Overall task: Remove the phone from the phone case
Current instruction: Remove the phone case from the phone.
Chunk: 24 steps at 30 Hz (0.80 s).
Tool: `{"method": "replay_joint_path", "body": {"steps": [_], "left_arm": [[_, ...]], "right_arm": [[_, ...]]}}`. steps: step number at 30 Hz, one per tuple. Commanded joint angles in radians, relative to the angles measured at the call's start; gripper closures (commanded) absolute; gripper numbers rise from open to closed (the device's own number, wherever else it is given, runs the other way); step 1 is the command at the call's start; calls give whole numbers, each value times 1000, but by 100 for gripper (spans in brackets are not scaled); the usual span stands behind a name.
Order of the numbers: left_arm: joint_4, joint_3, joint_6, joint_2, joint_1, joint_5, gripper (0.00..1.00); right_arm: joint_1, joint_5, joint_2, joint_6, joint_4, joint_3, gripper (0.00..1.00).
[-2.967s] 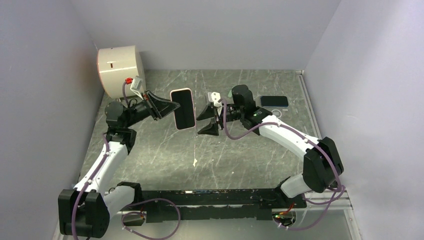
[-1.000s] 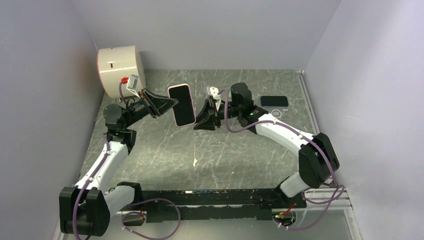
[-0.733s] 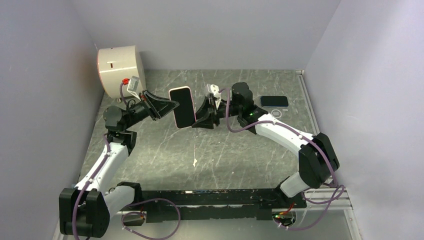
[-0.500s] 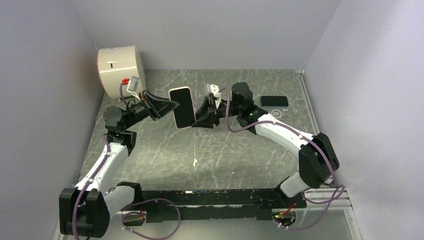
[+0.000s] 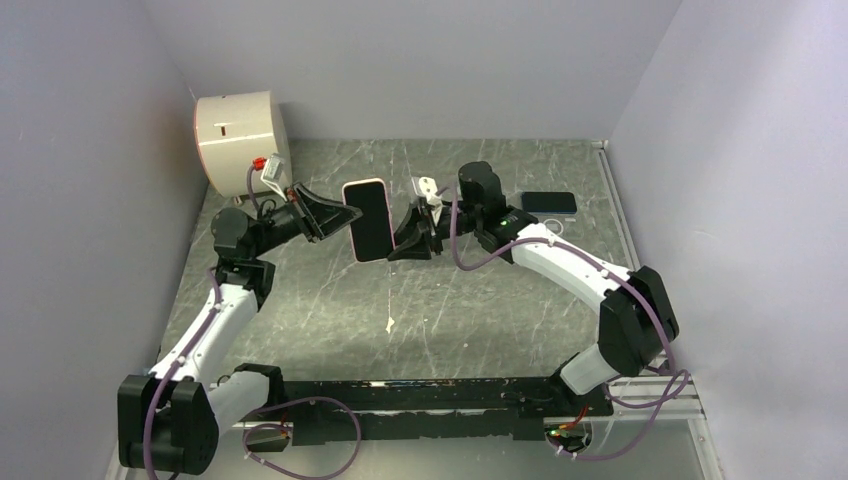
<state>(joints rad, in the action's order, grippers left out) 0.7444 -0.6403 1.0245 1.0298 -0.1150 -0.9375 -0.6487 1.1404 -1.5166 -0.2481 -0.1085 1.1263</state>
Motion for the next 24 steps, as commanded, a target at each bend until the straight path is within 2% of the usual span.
{"method": "replay_joint_path", "body": {"steps": [1,6,10,14,19,24], "left_arm": [[52,-61,109,28,6,33,98],[103,-61,166,62,6,21,97],[131,-64,189,76,6,9,97],[112,-71,185,77,6,2,97],[103,-77,182,77,6,-9,98],[102,-76,176,72,6,-11,98]], "right_arm": [[-13,44,34,-303,131,56,85],[-23,-1,10,-449,264,113,87],[-30,-45,-13,-507,308,150,93],[-31,-78,-10,-504,257,142,100],[-31,-104,-11,-498,221,147,100],[-30,-107,-12,-414,129,129,100]]}}
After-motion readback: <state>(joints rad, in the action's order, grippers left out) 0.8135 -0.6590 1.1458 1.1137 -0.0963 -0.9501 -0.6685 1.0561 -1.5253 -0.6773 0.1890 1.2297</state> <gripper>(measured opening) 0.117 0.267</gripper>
